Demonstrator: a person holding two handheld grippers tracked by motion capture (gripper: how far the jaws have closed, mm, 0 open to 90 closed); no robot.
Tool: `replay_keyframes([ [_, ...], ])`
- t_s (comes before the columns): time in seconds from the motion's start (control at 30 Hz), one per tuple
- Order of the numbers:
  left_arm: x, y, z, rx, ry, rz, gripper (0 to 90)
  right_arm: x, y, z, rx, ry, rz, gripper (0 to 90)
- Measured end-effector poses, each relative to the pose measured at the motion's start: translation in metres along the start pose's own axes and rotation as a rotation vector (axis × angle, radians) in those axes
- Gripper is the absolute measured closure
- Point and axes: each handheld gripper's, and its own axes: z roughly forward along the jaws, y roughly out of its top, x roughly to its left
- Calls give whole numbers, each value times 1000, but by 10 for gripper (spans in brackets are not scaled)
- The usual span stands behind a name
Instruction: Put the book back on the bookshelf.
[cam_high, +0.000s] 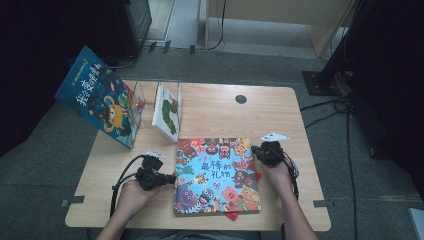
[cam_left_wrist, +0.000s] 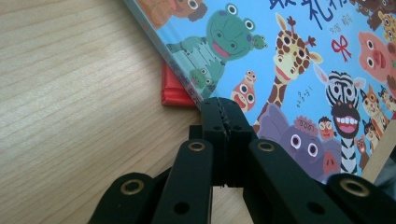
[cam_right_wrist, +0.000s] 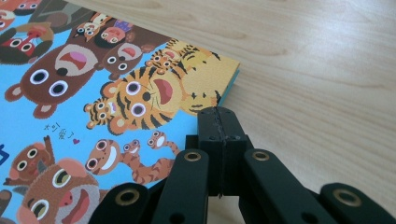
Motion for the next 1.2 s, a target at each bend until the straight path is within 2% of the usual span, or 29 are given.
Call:
replay_keyframes([
  [0.07, -2, -1, 1, -5, 4, 1, 900, -2, 1, 2, -8, 6, 0, 900],
  [0.17, -7, -2, 3, -17, 4, 1, 900, -9, 2, 4, -19, 32, 35, 900],
  [0.27, -12, -3, 7, -22, -6, 1, 900, -13, 5, -1, -45, 11, 34, 900],
  [0.33, -15, -3, 8, -20, -4, 7, 900, -15, 5, -7, -61, -3, 51, 900],
  [0.43, -18, -3, 11, -22, -16, 11, 900, -19, 1, -14, -67, 3, 68, 900],
  [0.77, -30, 6, 23, -20, -44, 44, 900, -9, -10, -27, -77, 5, 43, 896],
  [0.93, -37, 13, 32, -14, -67, 63, 900, -9, -18, -35, -79, -1, 51, 895],
  [1.2, -52, 24, 47, 7, -98, 124, 900, -11, -36, -51, -76, -27, 74, 888],
])
